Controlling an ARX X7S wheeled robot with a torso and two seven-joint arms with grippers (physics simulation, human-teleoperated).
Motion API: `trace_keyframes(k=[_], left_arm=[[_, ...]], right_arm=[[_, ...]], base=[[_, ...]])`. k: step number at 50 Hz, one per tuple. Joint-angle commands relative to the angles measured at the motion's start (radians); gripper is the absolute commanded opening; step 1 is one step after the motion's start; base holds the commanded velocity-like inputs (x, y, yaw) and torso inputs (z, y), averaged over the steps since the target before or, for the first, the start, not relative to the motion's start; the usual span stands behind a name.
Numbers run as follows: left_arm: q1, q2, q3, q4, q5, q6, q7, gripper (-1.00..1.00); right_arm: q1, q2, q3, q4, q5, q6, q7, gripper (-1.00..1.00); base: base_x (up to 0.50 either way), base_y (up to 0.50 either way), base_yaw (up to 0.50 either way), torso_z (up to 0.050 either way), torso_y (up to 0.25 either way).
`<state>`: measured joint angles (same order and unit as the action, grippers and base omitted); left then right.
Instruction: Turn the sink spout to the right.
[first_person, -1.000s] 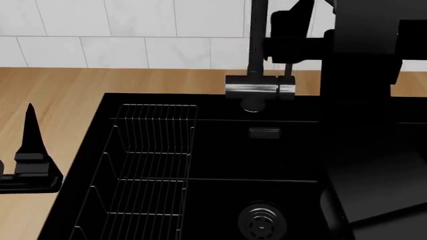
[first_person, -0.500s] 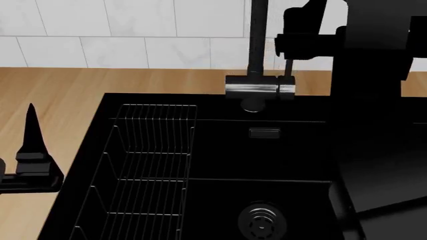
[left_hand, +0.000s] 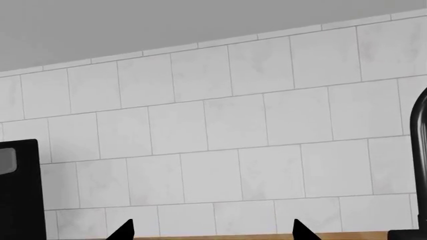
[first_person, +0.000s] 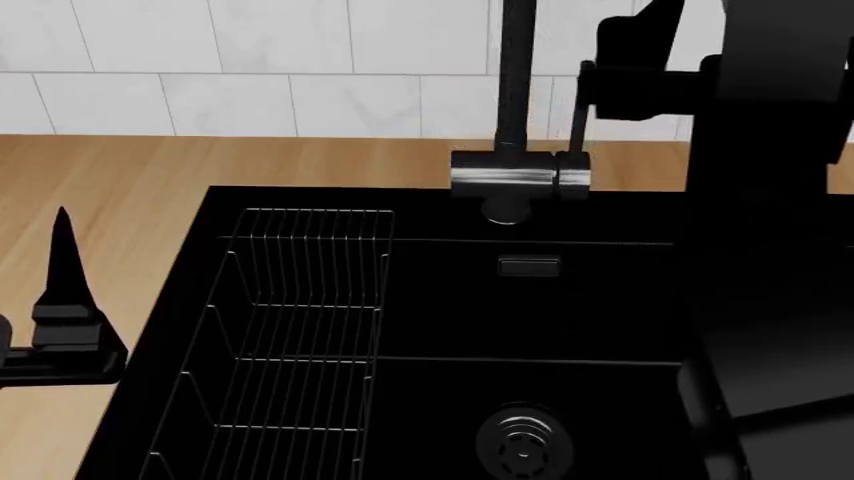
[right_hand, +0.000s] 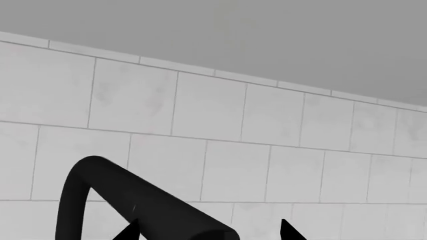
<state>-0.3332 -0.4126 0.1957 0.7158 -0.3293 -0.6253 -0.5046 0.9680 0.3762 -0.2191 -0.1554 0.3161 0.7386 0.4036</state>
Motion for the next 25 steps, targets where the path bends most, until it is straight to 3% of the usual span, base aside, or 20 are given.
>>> trace_keyframes(k=[1,25], left_arm=[[-0.004,-0.001,0.002,-0.001,-0.003,-0.006,-0.004,1.0],[-0.003,-0.005,0.007,-0.004,-0.006,0.001,-0.008,1.0]], right_arm=[[0.014,0.007,0.002,0.021,-0.008,-0.007,0.001,1.0],[0.072,0.008,-0.029,0.156,-0.036,-0.059,-0.024,1.0]], base=[[0.0,0.0,0.0,0.0,0.0],[0.0,0.0,0.0,0.0,0.0]])
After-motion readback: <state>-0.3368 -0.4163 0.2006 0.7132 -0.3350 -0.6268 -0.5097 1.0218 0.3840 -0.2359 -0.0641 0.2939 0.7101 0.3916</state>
